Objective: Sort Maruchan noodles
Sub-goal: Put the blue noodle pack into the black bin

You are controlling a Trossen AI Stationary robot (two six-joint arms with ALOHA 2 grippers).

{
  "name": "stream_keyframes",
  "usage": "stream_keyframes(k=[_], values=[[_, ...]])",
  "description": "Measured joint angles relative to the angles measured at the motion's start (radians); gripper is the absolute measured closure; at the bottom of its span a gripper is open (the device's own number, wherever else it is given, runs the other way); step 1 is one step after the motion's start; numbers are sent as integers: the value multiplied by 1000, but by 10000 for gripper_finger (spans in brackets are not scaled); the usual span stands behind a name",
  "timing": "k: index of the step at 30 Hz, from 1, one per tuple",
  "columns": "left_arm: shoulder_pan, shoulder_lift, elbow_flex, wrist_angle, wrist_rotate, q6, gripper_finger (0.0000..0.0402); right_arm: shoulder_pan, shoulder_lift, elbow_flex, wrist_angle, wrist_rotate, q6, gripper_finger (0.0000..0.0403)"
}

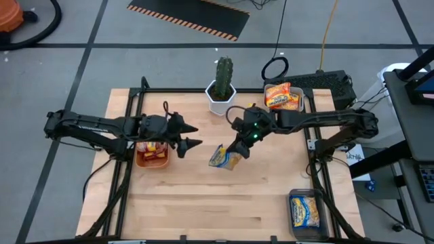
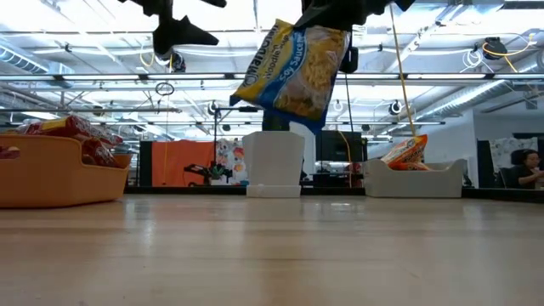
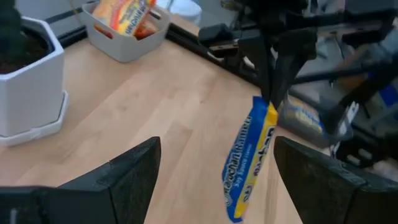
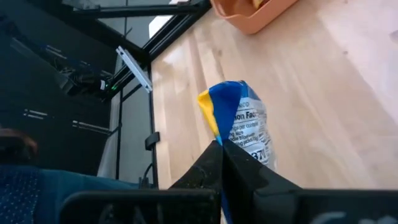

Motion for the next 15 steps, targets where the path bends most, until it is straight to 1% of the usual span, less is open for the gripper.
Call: stream_keyframes(k=[5,7,9,15], values=[[-10,2,0,59,-46,-45,85,-48,-30,0,-32,-6,-4,403],[-10,1,5,78,-46,-46,85,-73,-39,0,-41,-34,-6,403],[-10,-1,33,77,-46,-27,85,-100,-53,0,-43,-55,-24,403],[14,27,100,76,-77,51,85,-165,-73,-1,-71,-56,-85,403]])
